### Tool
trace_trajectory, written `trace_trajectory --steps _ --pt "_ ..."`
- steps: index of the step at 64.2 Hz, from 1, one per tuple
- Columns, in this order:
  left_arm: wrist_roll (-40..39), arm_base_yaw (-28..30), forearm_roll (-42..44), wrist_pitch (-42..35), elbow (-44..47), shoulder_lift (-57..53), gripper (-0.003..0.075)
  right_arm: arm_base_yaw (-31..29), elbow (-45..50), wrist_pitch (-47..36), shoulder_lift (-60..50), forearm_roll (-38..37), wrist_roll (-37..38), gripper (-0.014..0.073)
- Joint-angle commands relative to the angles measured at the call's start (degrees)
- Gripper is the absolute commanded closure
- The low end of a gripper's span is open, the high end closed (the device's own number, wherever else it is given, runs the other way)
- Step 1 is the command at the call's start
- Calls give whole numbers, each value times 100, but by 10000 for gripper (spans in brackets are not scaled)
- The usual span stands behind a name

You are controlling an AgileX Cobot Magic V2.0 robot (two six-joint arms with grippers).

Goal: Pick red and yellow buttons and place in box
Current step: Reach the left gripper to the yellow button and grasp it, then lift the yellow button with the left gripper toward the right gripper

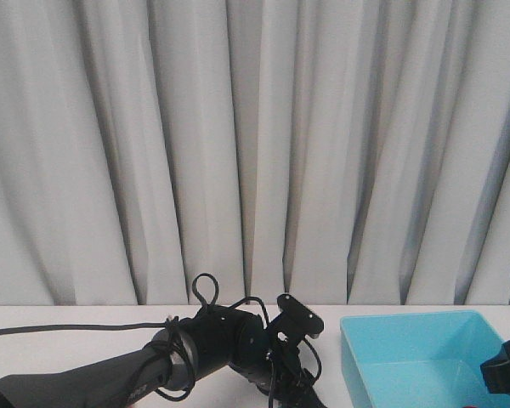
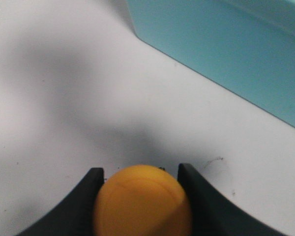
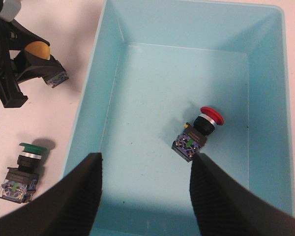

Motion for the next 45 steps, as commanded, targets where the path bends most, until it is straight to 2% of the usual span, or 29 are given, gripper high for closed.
trace_trajectory --steps 1,13,45 --pt "-22 -12 -107 -268 -200 -393 469 -17 -137 -248 -138 93 -10 200" --pt "-27 -12 -107 -204 -200 -411 516 -17 -137 -248 -138 93 -10 200" --pt "-196 4 -101 956 28 -1738 514 -17 -137 -248 -138 93 -10 200"
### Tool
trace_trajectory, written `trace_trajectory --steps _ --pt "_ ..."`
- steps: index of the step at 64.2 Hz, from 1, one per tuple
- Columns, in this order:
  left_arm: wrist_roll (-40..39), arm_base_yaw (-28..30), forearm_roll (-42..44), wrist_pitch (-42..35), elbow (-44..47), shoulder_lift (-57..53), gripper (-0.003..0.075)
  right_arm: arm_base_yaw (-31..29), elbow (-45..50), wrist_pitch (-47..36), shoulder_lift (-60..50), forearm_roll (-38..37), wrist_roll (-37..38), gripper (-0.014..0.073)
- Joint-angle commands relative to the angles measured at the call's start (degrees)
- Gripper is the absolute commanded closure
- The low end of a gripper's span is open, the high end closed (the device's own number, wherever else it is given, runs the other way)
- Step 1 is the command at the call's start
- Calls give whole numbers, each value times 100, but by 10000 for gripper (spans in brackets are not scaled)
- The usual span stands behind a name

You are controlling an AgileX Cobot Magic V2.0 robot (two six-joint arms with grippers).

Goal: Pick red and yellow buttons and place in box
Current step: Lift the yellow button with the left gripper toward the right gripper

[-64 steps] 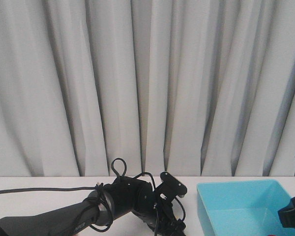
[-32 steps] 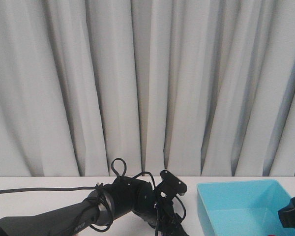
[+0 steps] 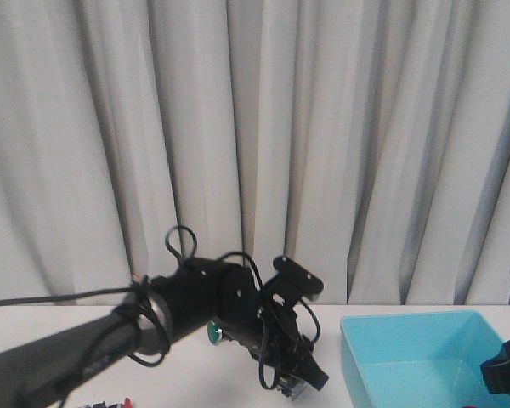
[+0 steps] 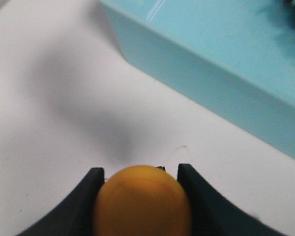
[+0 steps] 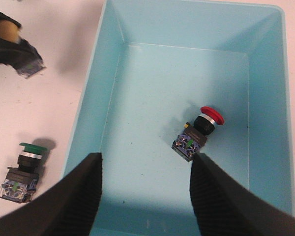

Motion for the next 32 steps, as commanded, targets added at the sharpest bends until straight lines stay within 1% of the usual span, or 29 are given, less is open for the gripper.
trace_trajectory --steps 1,8,21,32 --pt "-128 4 -94 -20 64 -803 514 -17 -137 -248 -138 93 -10 200" --pt "-128 4 -94 -242 706 -1318 514 -17 -137 -248 -138 93 -10 200" --pt "-75 4 -87 -1260 2419 -2628 514 -17 -137 -275 -138 129 -10 200" --pt "25 4 -91 -1740 3829 -3645 514 -17 -137 -323 -138 135 -10 200"
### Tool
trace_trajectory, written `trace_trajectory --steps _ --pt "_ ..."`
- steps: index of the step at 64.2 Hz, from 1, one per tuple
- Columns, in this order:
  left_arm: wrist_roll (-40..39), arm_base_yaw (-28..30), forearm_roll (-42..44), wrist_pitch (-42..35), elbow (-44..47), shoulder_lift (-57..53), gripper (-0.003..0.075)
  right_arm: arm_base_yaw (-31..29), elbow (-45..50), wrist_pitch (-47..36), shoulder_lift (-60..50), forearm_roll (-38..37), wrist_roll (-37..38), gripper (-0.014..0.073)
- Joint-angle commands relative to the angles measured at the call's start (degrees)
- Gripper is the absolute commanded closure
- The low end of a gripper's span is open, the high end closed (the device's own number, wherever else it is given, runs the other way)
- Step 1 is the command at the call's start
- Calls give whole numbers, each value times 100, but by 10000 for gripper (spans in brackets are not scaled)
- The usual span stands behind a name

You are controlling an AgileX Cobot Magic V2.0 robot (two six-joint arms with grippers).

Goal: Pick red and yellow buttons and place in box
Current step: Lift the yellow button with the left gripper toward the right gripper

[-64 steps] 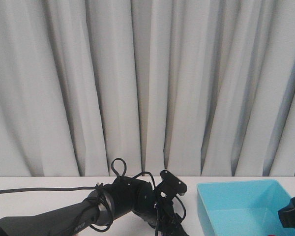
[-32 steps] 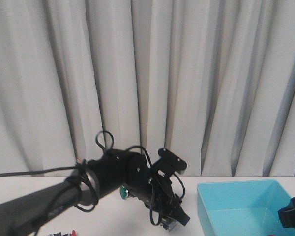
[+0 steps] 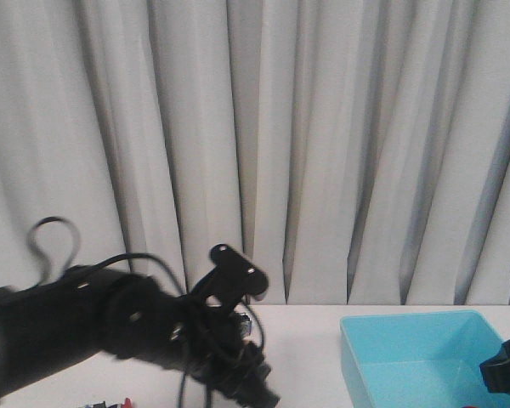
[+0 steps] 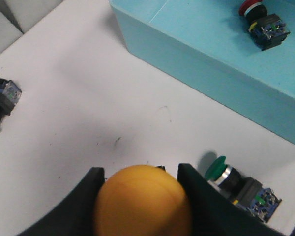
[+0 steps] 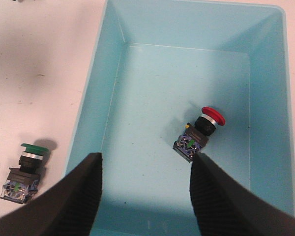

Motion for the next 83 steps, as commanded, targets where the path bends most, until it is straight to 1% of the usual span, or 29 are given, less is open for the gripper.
trace_trajectory --steps 1,9,17,22,27,28,29,36,39,45,48,52,57,61,65,66,68,69,75,78,83 --pt "40 -1 -91 -587 599 -841 514 -17 -137 -332 -138 103 -10 200" --pt "46 -6 -91 -715 1330 -1350 514 -17 -137 -306 -138 103 -10 200" --pt "226 -13 -91 -702 1628 -1527 514 -17 -137 -250 -67 91 -64 190" --pt "389 -13 -91 -689 1634 -1527 514 -17 -137 -173 48 112 -319 147" --pt "423 -13 -91 -690 1634 -1527 514 -17 -137 -82 228 307 -561 69" --pt "436 -13 -96 -677 1627 -1527 514 -17 -137 -82 228 307 -587 69" --pt "453 -13 -96 -671 1613 -1527 514 -17 -137 -69 294 396 -673 40" --pt "659 -13 -103 -517 1460 -1527 514 -17 -137 3 504 928 -1154 -40" --pt "798 -13 -121 -450 1352 -1522 514 -17 -137 60 577 1212 -1460 -52" --pt "1116 -13 -428 -294 1141 -1509 514 -17 -137 305 724 1942 -2503 -48" --pt "1375 -13 -734 -192 1071 -1493 514 -17 -137 497 789 2370 -3094 -37" --pt "1990 -13 -1285 -101 1030 -1462 513 -17 -137 736 853 2899 -3763 -20" --pt "2699 -13 -1929 -60 1036 -1399 511 -17 -137 1126 912 3505 -4819 4" --pt "3313 -13 -2584 -27 1036 -1353 511 24 -137 1450 964 3837 -5640 20" --pt "3851 -13 -3136 16 1036 -1308 511 193 -137 1529 995 3980 -6319 27" --pt "4057 -13 -3335 57 1036 -1301 511 220 -137 1540 996 3994 -6386 29" --pt "4412 -13 -3664 113 1036 -1290 511 404 -137 1509 1012 4019 -6768 32" --pt "4480 -13 -3727 128 1036 -1290 511 475 -137 1476 1012 4030 -6888 34" --pt "5462 -13 -4527 291 1040 -1283 511 1004 -137 1232 1039 4030 -7436 39" --pt "5878 -13 -4843 350 1040 -1283 511 1208 -137 1085 1039 4023 -7457 40" --pt "6315 -13 -5205 402 1040 -1283 511 1528 -137 907 1079 4023 -7433 40"
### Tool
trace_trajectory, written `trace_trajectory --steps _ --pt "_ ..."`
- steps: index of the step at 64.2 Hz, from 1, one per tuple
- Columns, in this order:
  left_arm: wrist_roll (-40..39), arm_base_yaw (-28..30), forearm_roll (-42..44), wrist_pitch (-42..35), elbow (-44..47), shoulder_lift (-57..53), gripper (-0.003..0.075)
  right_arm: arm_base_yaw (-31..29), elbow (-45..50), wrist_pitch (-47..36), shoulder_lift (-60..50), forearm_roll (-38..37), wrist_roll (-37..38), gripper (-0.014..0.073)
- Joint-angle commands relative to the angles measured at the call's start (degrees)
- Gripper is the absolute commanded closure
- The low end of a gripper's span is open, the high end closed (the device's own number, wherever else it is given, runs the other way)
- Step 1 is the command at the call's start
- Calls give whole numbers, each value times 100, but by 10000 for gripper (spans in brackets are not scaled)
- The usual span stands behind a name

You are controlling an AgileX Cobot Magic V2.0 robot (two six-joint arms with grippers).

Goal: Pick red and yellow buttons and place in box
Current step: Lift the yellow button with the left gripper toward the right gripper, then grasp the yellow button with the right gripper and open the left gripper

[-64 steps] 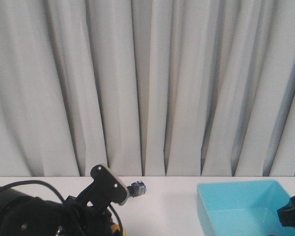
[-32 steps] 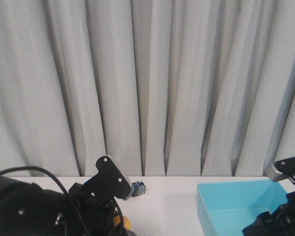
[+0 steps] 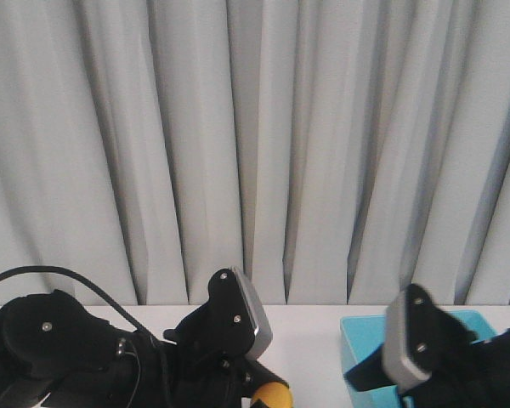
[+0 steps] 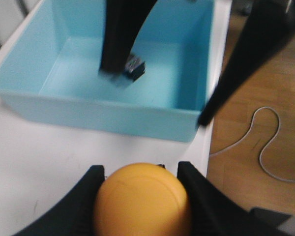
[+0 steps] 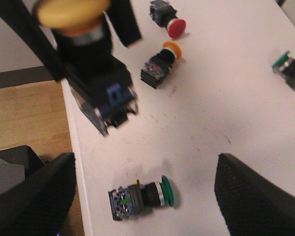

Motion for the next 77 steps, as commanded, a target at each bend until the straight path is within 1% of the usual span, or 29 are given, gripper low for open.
trace_trajectory --steps 1,12,23,29,45,66,77 --pt "761 -18 -828 -26 -183 -201 511 343 -137 -222 -99 304 -154 40" --pt "1508 -18 -1400 127 -183 -201 511 701 -137 -228 73 329 -162 40" --pt "2184 -18 -1483 569 -183 -201 511 721 -137 -216 149 421 -162 48" --pt "2404 -18 -1530 753 -183 -201 511 721 -137 -216 149 427 -162 63" --pt "2660 -18 -1533 796 -183 -201 511 721 -137 -144 149 381 -174 123" --pt "2680 -18 -1533 796 -183 -201 511 721 -137 -144 149 366 -174 183" --pt "2680 -18 -1533 796 -183 -201 511 721 -137 -144 149 366 -174 246"
